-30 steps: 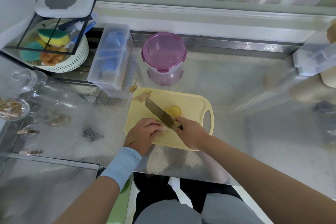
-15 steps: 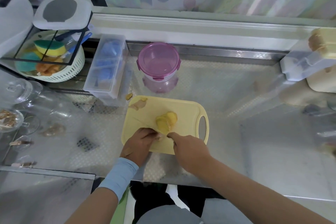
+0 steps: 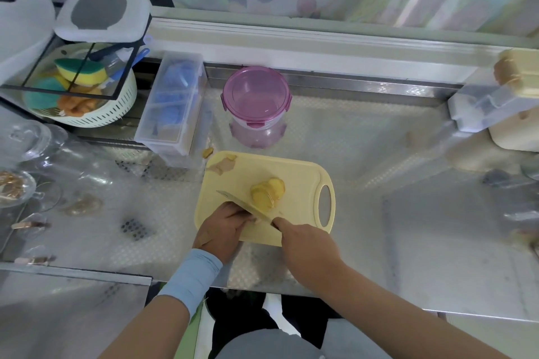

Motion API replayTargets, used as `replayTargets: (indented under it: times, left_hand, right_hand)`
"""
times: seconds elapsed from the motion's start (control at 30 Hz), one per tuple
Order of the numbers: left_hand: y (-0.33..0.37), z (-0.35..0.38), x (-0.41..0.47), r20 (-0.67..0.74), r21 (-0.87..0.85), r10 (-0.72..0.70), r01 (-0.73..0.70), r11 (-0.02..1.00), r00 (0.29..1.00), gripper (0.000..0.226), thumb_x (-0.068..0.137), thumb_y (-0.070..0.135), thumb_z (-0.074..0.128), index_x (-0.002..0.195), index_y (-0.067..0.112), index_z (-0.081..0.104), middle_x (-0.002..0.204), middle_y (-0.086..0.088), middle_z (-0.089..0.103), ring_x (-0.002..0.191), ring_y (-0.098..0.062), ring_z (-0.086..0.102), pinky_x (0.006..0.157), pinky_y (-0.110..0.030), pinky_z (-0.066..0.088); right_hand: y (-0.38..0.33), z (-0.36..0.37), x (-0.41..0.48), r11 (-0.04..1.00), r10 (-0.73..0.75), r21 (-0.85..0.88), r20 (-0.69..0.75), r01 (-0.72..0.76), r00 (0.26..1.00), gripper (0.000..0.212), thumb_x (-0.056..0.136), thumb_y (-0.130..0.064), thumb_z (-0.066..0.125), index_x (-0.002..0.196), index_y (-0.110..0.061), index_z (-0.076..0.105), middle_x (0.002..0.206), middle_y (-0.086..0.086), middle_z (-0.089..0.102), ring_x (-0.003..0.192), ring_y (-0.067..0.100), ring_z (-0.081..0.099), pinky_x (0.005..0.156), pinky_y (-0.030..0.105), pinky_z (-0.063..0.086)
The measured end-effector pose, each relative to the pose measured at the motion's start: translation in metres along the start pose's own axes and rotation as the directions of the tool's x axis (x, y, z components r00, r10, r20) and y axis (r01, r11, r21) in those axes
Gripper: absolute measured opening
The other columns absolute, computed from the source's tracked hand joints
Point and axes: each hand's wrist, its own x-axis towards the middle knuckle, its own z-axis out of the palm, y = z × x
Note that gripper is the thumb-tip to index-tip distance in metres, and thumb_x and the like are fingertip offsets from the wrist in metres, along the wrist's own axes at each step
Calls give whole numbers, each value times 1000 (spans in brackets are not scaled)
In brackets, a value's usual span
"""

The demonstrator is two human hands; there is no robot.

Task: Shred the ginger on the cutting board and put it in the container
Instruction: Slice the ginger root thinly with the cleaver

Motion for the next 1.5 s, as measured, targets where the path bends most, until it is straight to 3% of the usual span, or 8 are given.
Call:
replayTargets:
  times: [0.1, 0.37, 0.57, 0.97, 1.13, 1.33, 1.5]
  left_hand:
    - [-1, 1, 0, -6, -9, -7, 7, 1000, 1000, 28, 85, 24, 51, 84, 11, 76, 92, -6, 70, 93, -12, 51, 81, -18, 41]
    - [1, -3, 2, 24, -22, -18, 19, 1000, 1000, 29, 85, 23, 51, 84, 11, 77, 92, -6, 71, 93, -12, 51, 88, -5, 30]
    - [3, -4, 1, 18, -57, -68, 69, 996, 998, 30, 85, 25, 51, 84, 12, 77, 92, -4, 71, 94, -10, 51, 93, 4, 22]
    - [0, -1, 3, 2, -68, -16, 16, 998, 1000, 29, 88, 25, 53, 89, 10, 78, 95, -4, 71, 95, -13, 53, 93, -4, 30]
    - [1, -2, 3, 5, -70, -17, 18, 997, 1000, 30, 88, 26, 52, 86, 10, 78, 93, -3, 71, 93, -12, 52, 93, 1, 27]
    - [-5, 2, 0, 24, -55, -23, 24, 998, 999, 30, 89, 28, 52, 91, 13, 78, 98, -1, 71, 96, -12, 53, 86, -16, 40]
    - [-2, -2, 2, 29, -66, -32, 34, 997, 999, 28, 86, 25, 53, 89, 13, 78, 97, 0, 70, 96, -11, 52, 93, 0, 28]
  right_hand:
    - [0, 1, 2, 1000, 10, 25, 26, -11, 1000, 60, 88, 0, 39, 140, -30, 39, 74, 1, 49, 60, 23, 45, 49, 33, 31]
    - [0, -3, 5, 999, 0, 38, 69, -2, 998, 60, 89, 0, 42, 142, -27, 43, 73, -1, 48, 61, 21, 47, 52, 32, 36]
    - [-2, -4, 9, 999, -4, 46, 89, 0, 996, 58, 90, 3, 40, 141, -23, 45, 81, 3, 53, 72, 28, 55, 59, 35, 42]
    - [3, -3, 20, 999, -21, 43, 144, 15, 989, 58, 88, 5, 47, 141, -18, 46, 72, -3, 43, 73, 25, 54, 55, 33, 38]
    - [4, -3, 18, 999, -27, 24, 143, 24, 989, 58, 88, 6, 44, 141, -17, 45, 72, -1, 42, 66, 23, 51, 52, 32, 37]
    - [2, -1, 24, 1000, -27, 15, 137, 25, 990, 60, 87, 7, 42, 142, -18, 44, 73, 0, 44, 65, 23, 51, 50, 31, 35]
    - [10, 4, 22, 1000, -21, 7, 175, 20, 984, 58, 90, 3, 46, 144, -17, 41, 72, -2, 43, 70, 23, 53, 55, 33, 40]
